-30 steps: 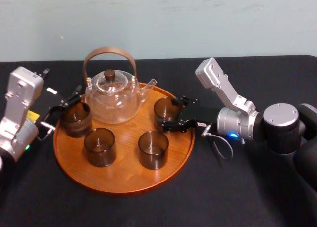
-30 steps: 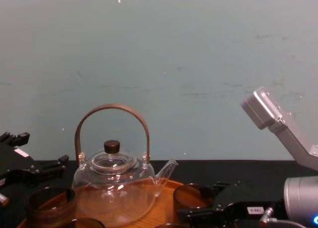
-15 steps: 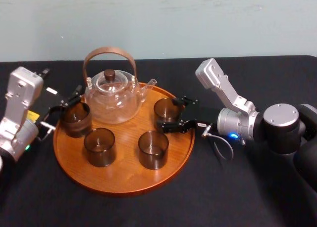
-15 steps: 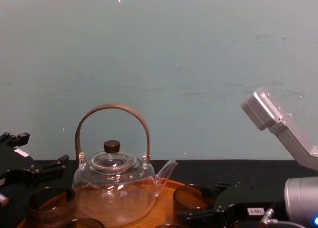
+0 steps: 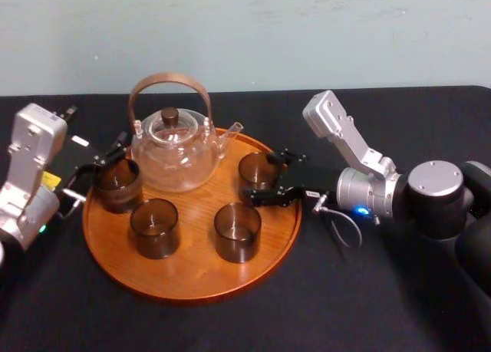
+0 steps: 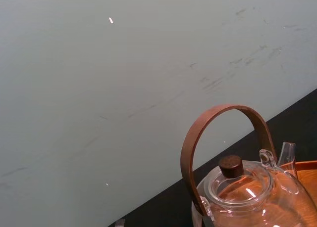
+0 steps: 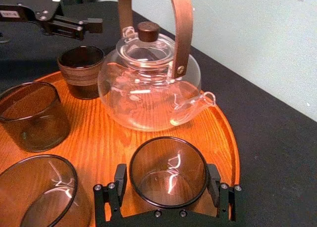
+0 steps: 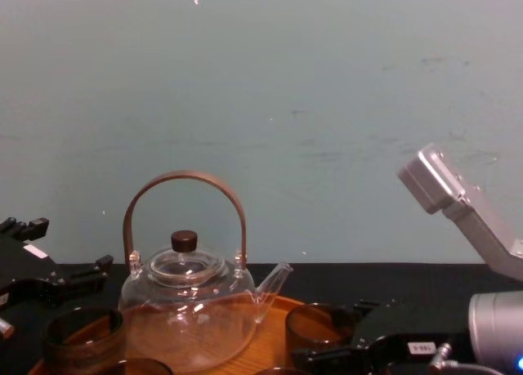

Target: Pick up the glass from the table and place it on the tray.

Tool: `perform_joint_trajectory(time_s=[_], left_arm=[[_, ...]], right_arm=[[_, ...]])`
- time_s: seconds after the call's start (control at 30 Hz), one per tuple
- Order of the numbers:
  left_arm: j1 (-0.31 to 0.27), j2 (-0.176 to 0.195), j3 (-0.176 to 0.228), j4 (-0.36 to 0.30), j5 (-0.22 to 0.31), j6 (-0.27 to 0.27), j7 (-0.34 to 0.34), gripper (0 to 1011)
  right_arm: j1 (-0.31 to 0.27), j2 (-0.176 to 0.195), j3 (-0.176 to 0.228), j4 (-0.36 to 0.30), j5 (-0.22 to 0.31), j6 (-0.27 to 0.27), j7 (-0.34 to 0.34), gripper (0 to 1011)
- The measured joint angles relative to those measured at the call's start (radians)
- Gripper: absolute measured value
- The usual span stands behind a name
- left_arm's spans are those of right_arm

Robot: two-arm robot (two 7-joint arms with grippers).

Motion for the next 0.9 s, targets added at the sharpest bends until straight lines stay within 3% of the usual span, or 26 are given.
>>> perform_joint_trajectory(time_s=[0.43,0.9], left_arm=[[0.000,0.000,0.000,0.000,0.000,0.000,0.000,1001],[0.000,0.000,0.000,0.000,0.000,0.000,0.000,1001]], right_arm=[[-0.072,0.080,0.038,-0.116,0.035,0.021,0.016,1003],[-0.204,0.218,0.119,-0.296,0.114,0.026,0.008,1002]])
